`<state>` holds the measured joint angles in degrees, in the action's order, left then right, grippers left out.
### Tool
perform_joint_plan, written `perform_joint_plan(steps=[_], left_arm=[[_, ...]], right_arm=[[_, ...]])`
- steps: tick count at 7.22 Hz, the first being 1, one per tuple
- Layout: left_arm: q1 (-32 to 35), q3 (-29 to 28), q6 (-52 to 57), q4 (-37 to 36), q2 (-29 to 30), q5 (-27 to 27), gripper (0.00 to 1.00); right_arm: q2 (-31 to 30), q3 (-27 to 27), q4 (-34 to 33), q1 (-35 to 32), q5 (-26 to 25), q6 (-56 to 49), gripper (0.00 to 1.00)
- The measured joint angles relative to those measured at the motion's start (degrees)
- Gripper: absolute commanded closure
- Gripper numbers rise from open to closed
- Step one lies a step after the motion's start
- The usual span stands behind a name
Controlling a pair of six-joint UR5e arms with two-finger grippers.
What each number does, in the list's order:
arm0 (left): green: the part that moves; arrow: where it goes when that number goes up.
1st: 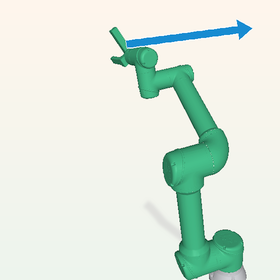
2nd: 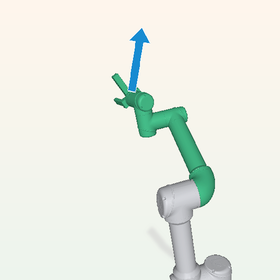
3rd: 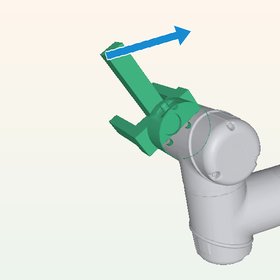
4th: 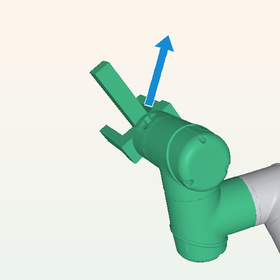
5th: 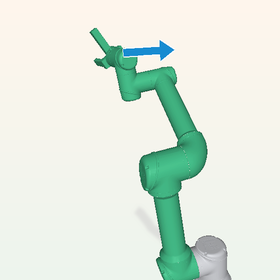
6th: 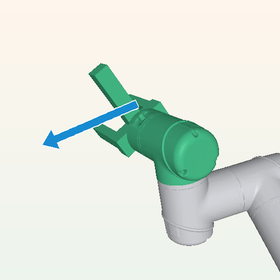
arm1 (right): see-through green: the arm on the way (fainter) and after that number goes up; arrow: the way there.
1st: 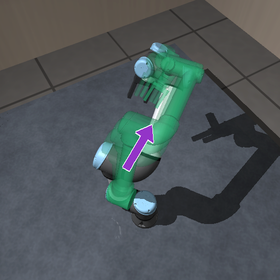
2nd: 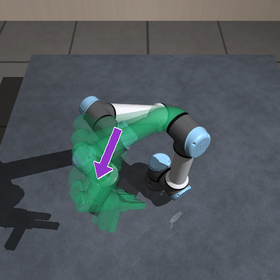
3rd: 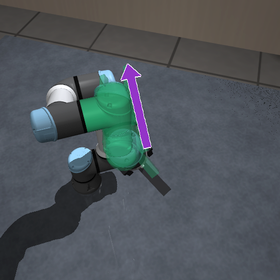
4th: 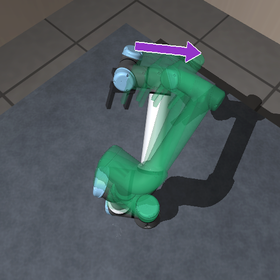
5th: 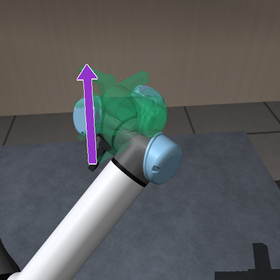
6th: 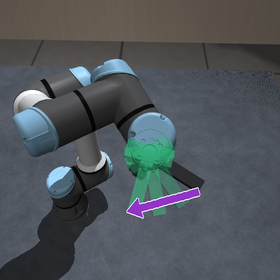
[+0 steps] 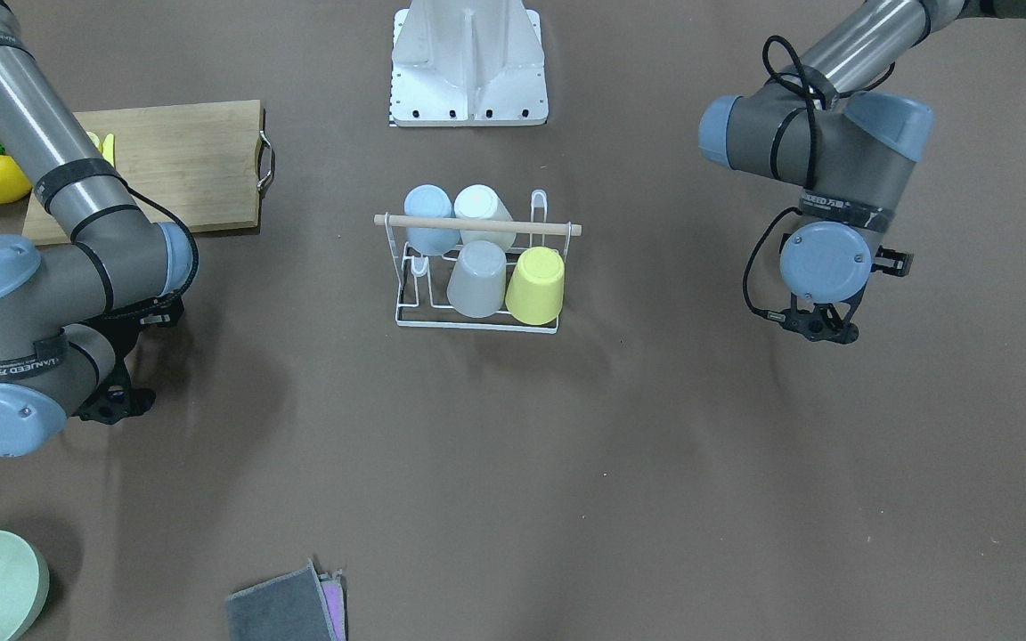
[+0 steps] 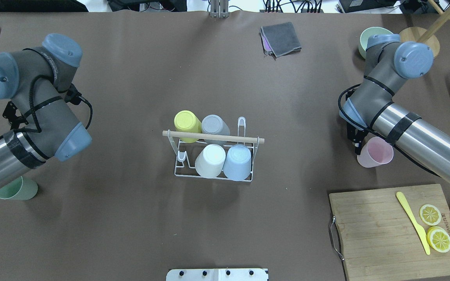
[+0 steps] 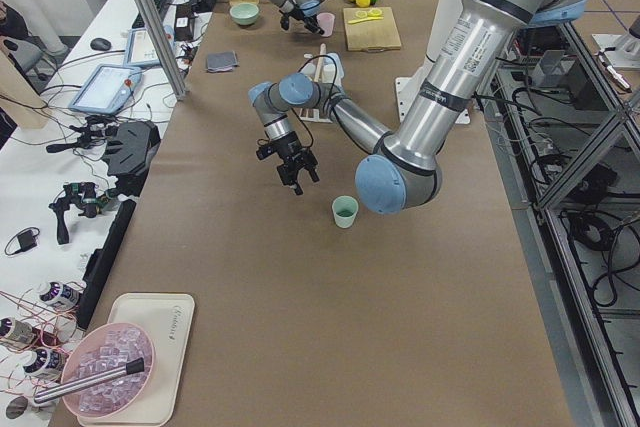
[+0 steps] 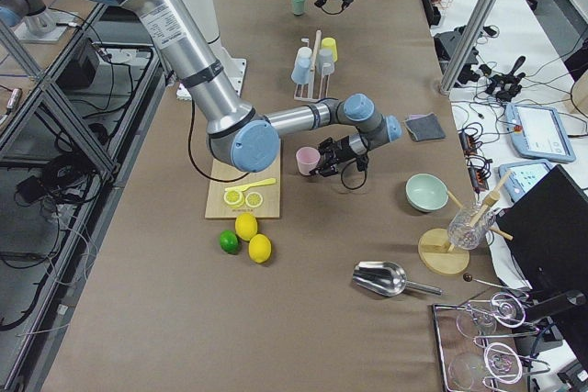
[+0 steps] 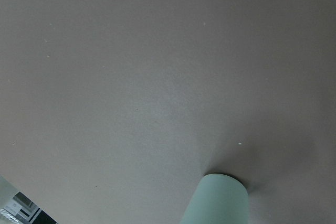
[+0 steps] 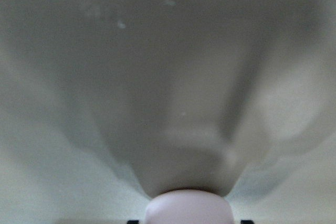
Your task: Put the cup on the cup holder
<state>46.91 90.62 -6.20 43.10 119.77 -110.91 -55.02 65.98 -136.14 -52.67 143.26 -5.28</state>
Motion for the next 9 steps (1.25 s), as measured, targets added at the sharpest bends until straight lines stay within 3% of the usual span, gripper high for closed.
perform_joint_plan(steps=[2, 9], left_arm=[[-1.84, 1.56, 0.43, -0.07, -1.70, 0.64, 0.02], [-6.31, 4.76, 4.80, 1.11, -5.32, 3.29, 0.02]], right_arm=[[0.01, 0.36, -0.27, -0.13, 0.15, 0.00, 0.74], [0.08, 6.02, 0.36, -8.76, 2.64, -5.42, 0.74]])
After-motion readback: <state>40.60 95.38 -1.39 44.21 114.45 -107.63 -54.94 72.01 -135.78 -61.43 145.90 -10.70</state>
